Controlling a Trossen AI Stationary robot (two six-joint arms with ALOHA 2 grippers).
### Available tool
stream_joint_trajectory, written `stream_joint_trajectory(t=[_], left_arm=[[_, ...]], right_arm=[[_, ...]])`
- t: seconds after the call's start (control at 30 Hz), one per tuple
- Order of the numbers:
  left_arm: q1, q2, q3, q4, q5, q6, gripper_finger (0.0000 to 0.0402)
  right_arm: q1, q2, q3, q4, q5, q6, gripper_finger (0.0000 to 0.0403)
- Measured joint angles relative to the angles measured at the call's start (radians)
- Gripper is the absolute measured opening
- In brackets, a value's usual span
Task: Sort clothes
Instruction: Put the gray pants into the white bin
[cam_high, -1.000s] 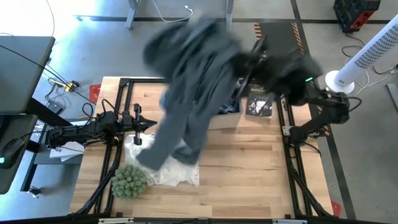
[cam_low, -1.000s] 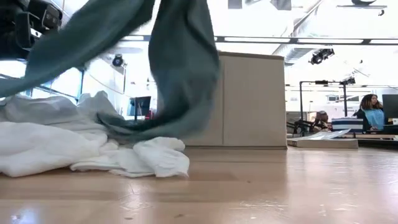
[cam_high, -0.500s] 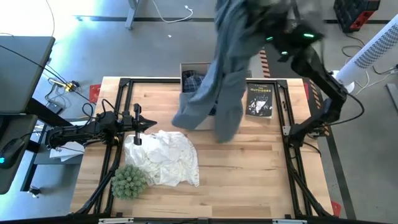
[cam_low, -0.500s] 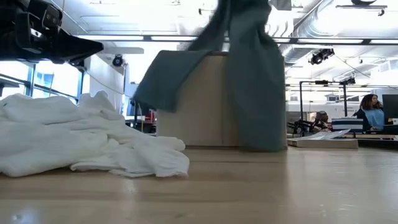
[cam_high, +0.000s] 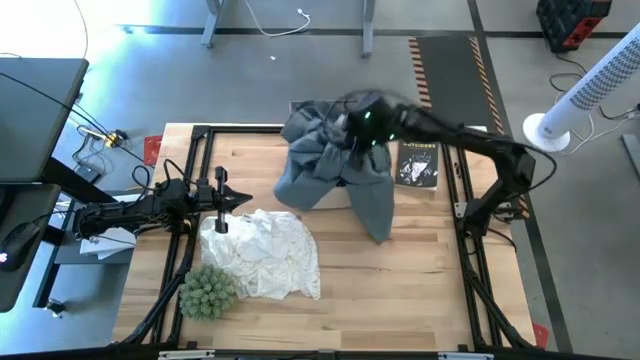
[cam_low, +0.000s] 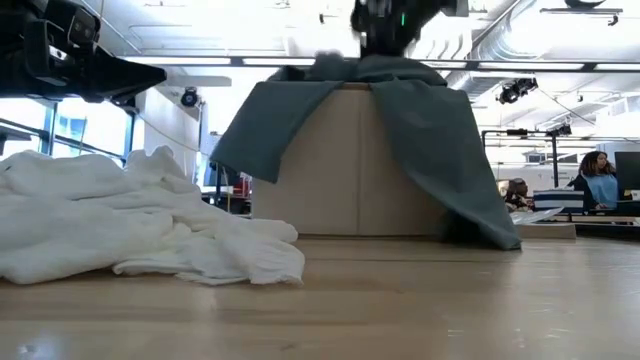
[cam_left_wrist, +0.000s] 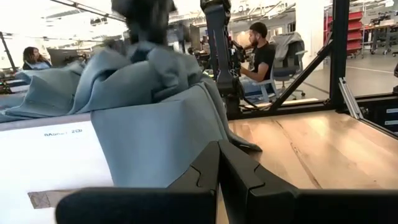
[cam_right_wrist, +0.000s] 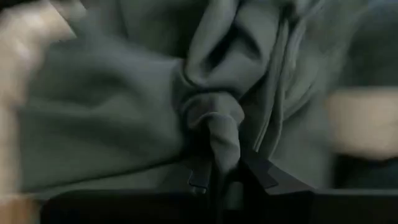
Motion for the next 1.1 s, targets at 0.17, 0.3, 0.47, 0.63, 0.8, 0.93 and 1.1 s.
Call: stream_joint_trajectory(t=[0.17,0.3,0.47,0.63,0.8,0.93,1.1], left_arm=[[0.0,0.0,0.0,0.0,0.0,0.0,0.0001],[0.0,0.0,0.0,0.0,0.0,0.0,0.0001],[0.0,0.0,0.0,0.0,0.0,0.0,0.0001],[0.0,0.0,0.0,0.0,0.0,0.0,0.0001],[0.0,0.0,0.0,0.0,0.0,0.0,0.0001],[0.0,0.0,0.0,0.0,0.0,0.0,0.0001],[0.0,0.0,0.0,0.0,0.0,0.0,0.0001]], right_arm=[[-0.002,0.075,-0.26,0.264,-0.011,0.033,0.0029],[0.0,0.145,-0.309,0.355,0.016,0.051,0.0042],[0.008,0.16,-0.187,0.191,0.129,-0.002,0.0076],[0.01,0.16,0.107,-0.135,0.184,-0.004,0.0126],[0.026,0.154,0.4,-0.424,0.235,0.07,0.0156],[0.06,0.139,0.535,-0.647,0.265,0.135,0.016],[0.183,0.05,0.472,-0.862,0.239,0.167,0.016]])
